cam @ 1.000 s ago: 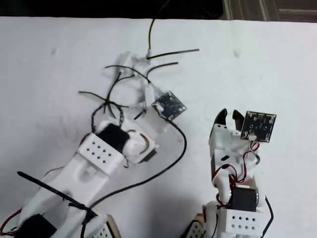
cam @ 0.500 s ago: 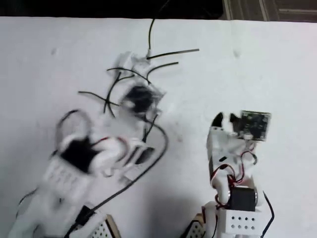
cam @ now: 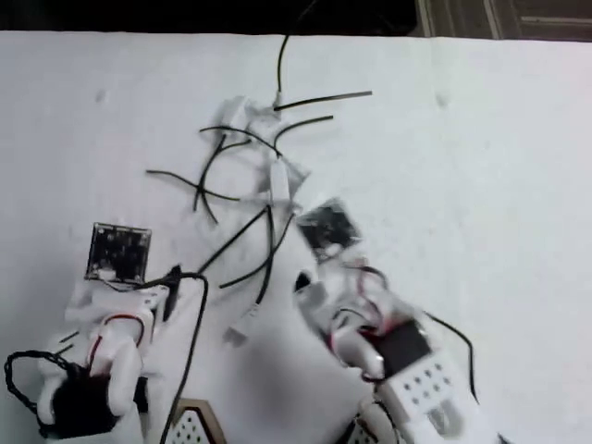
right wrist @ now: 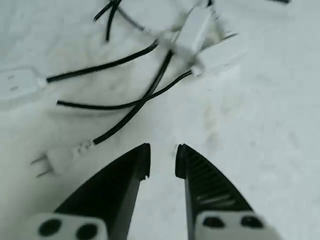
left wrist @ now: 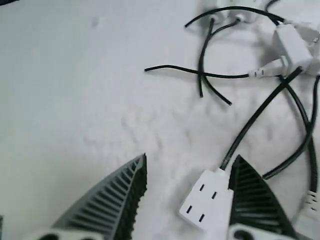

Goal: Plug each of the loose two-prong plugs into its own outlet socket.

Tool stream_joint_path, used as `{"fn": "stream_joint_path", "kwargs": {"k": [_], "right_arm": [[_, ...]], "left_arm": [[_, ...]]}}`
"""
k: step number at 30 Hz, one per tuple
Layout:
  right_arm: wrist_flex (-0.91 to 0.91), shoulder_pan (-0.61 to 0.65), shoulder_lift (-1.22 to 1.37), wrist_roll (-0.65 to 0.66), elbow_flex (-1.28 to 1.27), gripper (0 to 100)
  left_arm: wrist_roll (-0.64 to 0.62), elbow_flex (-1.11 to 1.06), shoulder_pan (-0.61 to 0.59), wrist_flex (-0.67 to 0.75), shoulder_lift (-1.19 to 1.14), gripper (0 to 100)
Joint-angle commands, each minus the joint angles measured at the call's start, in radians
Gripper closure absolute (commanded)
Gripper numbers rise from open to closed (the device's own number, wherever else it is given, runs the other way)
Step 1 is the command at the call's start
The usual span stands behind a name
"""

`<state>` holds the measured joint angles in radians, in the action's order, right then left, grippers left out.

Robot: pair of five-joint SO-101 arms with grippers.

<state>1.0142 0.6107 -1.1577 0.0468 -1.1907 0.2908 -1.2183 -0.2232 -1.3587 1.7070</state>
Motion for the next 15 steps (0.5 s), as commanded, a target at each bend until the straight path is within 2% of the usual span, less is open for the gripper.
{"fn": "stream_joint_path", "kwargs": {"k": [1, 6, 12, 15], "right_arm": [[0.002, 0.110, 0.193, -0.140, 0.098, 90.7], [0.002, 0.211, 0.435, -0.253, 0.247, 90.7], [0.002, 0.285, 0.716, -0.408, 0.431, 90.7], [0.002, 0.300, 0.855, -0.457, 0.514, 90.6]], "left_arm": [[0.009, -0.110, -0.077, 0.052, 0.090, 73], [-0.029, -0.209, -0.101, 0.103, 0.097, 73], [-0.118, -0.210, -0.274, 0.144, 0.102, 73], [-0.132, -0.212, -0.303, 0.146, 0.102, 73]]}}
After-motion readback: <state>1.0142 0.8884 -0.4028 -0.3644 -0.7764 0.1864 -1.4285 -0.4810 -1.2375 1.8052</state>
